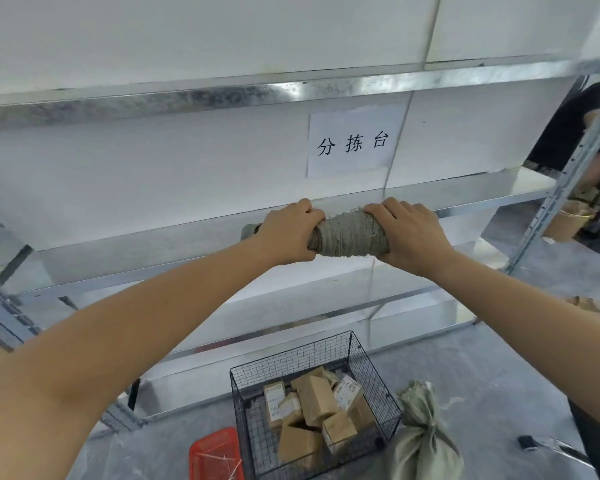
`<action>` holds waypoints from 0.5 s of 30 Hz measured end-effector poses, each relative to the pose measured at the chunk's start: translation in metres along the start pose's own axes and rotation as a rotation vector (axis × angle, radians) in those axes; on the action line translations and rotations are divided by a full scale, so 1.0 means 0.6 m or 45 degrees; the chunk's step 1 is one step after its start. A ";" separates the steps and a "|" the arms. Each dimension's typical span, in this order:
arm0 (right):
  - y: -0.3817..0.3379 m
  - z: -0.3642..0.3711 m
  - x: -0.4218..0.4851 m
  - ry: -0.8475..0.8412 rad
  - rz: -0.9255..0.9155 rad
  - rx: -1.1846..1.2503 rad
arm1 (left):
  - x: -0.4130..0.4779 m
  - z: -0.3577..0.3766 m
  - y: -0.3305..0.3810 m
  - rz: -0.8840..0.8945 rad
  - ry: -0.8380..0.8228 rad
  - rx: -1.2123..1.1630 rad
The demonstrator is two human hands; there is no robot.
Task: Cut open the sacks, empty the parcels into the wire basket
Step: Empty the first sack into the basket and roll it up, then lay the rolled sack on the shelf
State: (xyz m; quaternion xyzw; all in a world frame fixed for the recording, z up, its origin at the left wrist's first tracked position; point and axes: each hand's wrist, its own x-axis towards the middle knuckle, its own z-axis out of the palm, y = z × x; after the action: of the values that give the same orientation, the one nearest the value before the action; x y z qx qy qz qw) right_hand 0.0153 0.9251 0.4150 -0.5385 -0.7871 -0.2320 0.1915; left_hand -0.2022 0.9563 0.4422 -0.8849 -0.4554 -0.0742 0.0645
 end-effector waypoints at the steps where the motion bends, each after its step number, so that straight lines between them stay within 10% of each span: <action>1: 0.013 -0.008 -0.014 0.008 0.032 -0.022 | 0.006 0.001 0.018 0.026 0.009 -0.005; 15: 0.218 -0.174 -0.369 0.081 0.366 -0.323 | 0.039 0.015 0.418 0.378 0.115 -0.107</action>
State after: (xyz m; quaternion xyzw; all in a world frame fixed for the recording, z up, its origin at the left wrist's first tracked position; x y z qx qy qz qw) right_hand 0.2198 0.7386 0.3992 -0.6576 -0.6601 -0.3164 0.1782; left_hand 0.0164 0.8323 0.4260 -0.9401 -0.3127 -0.1227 0.0583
